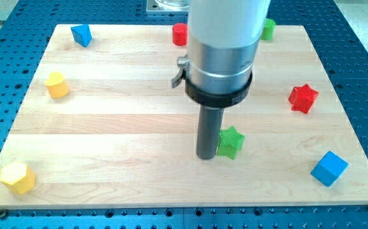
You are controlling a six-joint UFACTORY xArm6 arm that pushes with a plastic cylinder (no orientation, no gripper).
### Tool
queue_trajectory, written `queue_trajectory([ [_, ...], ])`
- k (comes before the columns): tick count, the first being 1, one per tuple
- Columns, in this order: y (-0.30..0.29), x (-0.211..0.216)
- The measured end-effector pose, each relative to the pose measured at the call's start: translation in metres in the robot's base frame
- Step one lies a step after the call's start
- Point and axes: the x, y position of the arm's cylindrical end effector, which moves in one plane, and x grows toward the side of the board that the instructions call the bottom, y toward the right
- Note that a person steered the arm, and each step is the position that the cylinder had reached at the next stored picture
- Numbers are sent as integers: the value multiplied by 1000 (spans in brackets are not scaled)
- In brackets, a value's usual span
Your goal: Move the green star towards green circle
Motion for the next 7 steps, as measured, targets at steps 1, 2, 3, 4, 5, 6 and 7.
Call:
queue_trajectory([
  [1, 33, 18],
  [2, 27, -40],
  [3, -6, -138],
  [4, -29, -123],
  [5, -26, -48],
  [6, 9, -25],
  [7, 28, -140],
])
